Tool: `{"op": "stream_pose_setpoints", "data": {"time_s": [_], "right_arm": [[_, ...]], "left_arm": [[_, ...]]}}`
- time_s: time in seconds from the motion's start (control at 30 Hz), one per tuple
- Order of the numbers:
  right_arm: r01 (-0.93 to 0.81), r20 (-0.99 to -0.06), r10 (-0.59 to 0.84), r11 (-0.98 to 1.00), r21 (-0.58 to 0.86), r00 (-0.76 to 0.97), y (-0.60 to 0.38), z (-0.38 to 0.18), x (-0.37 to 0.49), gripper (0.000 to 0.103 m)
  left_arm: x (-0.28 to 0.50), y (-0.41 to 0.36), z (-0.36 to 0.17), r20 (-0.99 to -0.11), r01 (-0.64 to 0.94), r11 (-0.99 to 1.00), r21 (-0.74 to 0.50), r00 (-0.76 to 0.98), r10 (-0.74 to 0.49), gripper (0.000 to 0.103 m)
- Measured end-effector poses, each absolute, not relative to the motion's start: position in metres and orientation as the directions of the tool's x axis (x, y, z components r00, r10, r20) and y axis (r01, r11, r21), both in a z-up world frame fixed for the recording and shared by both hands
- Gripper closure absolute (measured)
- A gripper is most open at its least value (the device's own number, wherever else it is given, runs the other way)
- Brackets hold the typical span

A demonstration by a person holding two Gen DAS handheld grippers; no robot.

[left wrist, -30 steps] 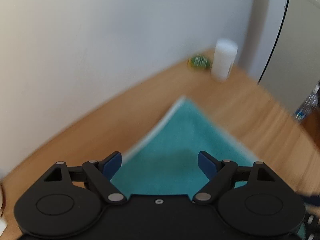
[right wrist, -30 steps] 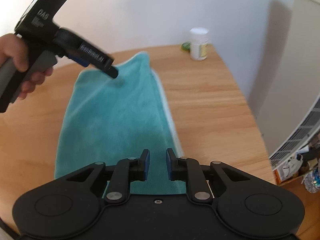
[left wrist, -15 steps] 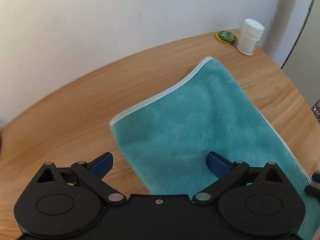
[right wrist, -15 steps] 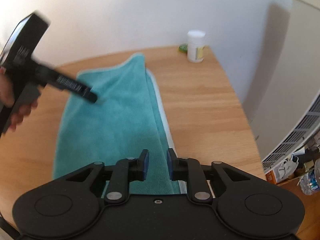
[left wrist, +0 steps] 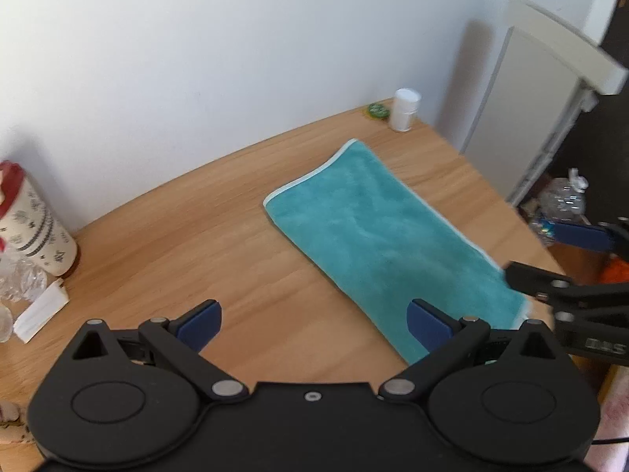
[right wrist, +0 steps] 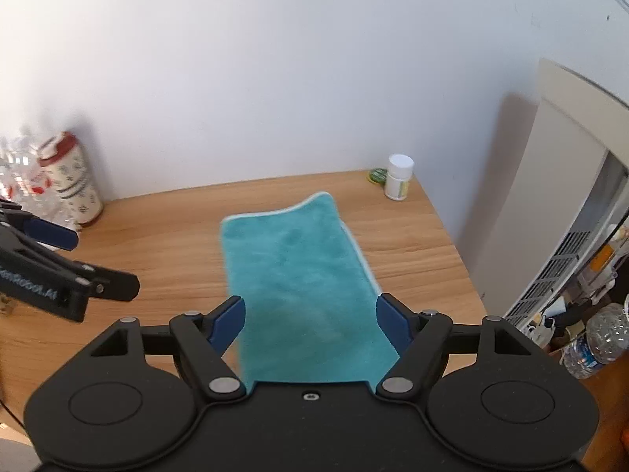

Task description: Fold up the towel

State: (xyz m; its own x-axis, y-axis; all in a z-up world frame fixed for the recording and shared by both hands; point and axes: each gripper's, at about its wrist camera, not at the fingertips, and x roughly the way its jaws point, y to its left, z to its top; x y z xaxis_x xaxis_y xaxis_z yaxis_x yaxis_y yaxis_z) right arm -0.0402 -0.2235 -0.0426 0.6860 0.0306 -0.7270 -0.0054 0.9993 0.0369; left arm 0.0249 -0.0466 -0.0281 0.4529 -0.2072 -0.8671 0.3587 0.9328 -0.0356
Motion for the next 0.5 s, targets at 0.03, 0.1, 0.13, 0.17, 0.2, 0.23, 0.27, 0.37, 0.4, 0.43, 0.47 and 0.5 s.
{"op": "stream_pose_setpoints", "data": {"time_s": [0.03,0.1,0.13,0.17,0.2,0.23,0.27,0.37,0.4,0.43,0.47,0.5], "right_arm": [[0.007,-0.723,0.034,0.999,0.054,0.69,-0.216,-0.036,-0.048,0.019],[0.026,-0.718,0.04,0.996,0.08,0.695,-0.207,-0.028,-0.058,0.019],[0.037,-0.721,0.036,0.996,0.085,0.692,-0.204,-0.025,-0.062,0.019],[0.049,-0.724,0.031,0.995,0.089,0.689,-0.2,-0.022,-0.067,0.019],[0.062,-0.732,0.017,0.995,0.08,0.681,-0.192,-0.018,-0.073,0.019],[0.067,-0.732,0.01,0.995,0.075,0.681,-0.188,-0.016,-0.076,0.019],[0.073,-0.728,0.001,0.995,0.071,0.685,-0.185,-0.013,-0.079,0.019],[0.093,-0.717,-0.029,0.994,0.05,0.696,-0.171,-0.006,-0.088,0.019],[0.1,-0.717,-0.033,0.994,0.051,0.697,-0.167,-0.004,-0.091,0.019],[0.107,-0.716,-0.037,0.993,0.053,0.697,-0.164,-0.002,-0.093,0.019],[0.109,-0.716,-0.039,0.993,0.053,0.697,-0.16,0.0,-0.094,0.019],[0.111,-0.717,-0.04,0.992,0.053,0.696,-0.157,0.001,-0.096,0.019]], "left_arm": [[0.018,-0.04,-0.022,-0.866,0.36,0.932,-0.038,0.453,-0.21,0.0],[0.006,-0.029,-0.012,-0.861,0.361,0.932,-0.035,0.462,-0.211,0.0],[0.001,-0.026,-0.008,-0.857,0.358,0.933,-0.031,0.471,-0.21,0.0],[-0.004,-0.022,-0.004,-0.852,0.356,0.934,-0.028,0.48,-0.209,0.0],[-0.01,-0.016,0.001,-0.85,0.353,0.935,-0.036,0.481,-0.214,0.0],[-0.013,-0.012,0.004,-0.849,0.354,0.934,-0.047,0.478,-0.224,0.0],[-0.016,-0.009,0.005,-0.849,0.355,0.934,-0.051,0.477,-0.228,0.0],[-0.026,0.001,0.011,-0.847,0.354,0.935,-0.038,0.485,-0.218,0.0],[-0.029,0.004,0.013,-0.847,0.347,0.937,-0.036,0.486,-0.213,0.0],[-0.032,0.008,0.015,-0.849,0.346,0.937,-0.039,0.483,-0.214,0.0],[-0.034,0.011,0.016,-0.849,0.347,0.937,-0.048,0.48,-0.221,0.0],[-0.036,0.014,0.017,-0.848,0.347,0.936,-0.055,0.479,-0.227,0.0]]}}
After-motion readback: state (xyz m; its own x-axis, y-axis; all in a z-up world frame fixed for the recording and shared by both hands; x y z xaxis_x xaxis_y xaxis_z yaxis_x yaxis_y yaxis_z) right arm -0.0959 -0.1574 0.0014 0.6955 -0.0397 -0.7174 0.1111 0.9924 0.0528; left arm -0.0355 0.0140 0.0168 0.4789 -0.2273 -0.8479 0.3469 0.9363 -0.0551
